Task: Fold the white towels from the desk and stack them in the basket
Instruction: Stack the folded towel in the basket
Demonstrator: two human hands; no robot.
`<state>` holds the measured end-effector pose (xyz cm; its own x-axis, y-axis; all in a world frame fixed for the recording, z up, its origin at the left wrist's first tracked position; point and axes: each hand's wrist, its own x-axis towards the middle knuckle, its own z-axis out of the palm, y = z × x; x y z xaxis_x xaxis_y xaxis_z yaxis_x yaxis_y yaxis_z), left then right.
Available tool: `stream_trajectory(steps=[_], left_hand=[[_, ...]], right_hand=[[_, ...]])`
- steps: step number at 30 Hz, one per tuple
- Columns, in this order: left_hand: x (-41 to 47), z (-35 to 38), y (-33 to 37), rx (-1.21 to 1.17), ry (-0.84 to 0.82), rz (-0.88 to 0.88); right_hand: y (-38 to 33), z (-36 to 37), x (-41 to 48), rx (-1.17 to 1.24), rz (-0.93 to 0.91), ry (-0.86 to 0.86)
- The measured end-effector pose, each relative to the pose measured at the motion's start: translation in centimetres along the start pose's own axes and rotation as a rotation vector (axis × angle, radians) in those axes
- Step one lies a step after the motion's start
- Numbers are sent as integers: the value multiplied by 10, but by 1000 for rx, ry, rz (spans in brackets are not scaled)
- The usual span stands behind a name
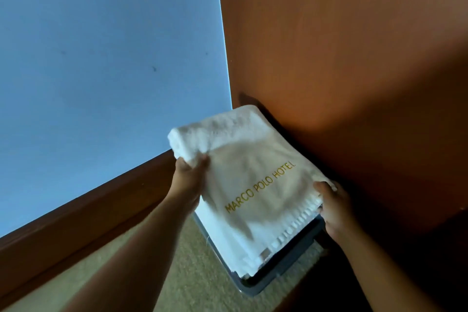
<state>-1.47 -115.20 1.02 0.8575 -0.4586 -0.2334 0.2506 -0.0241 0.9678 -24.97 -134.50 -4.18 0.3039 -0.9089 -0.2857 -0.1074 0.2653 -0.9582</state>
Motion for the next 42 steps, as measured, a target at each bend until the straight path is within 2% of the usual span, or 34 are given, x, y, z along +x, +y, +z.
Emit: stream_trajectory(steps=[3,6,8,9,11,12,14,16,18,22,25,28,33,38,42], left_hand=[[43,-8,-25,75,21,-110],[8,-2,-21,154,120,-156],[-27,3,-27,132,110,-150],[-45,5,-35,133,74,-134],[-77,6,-55,158,-58,-125],[-91,8,-65,157,-147,-147],[-122,10,-74,158,-355,-238],[-146,-1,-73,239,-552,-316],[-156,-19,-70,327,-617,-277],[-166,-68,-50,326,-441,-134],[-184,-110,-34,287,-363,-65],[-202,-150,-34,269,-374,-40],[-254,-195,-53,257,-393,-52],[-317,-253,-54,285,-464,-25],[-370,-333,-73,281,-240,0]], right_hand=[[7,0,-2,-22,-38,32],[4,0,-13,-177,-160,129],[3,4,-29,-313,-417,226],[7,6,-36,-433,-577,216],[18,11,-47,-733,-782,54],[23,15,-50,-865,-780,-33],[25,21,-54,-1005,-694,-70],[16,26,-69,-1027,-607,-38],[6,28,-92,-982,-556,-20],[7,30,-154,-813,-660,-81],[14,30,-215,-760,-664,-174],[33,27,-276,-709,-642,-262],[55,15,-349,-720,-495,-396],[46,16,-403,-742,-565,-431],[49,28,-451,-749,-606,-592]])
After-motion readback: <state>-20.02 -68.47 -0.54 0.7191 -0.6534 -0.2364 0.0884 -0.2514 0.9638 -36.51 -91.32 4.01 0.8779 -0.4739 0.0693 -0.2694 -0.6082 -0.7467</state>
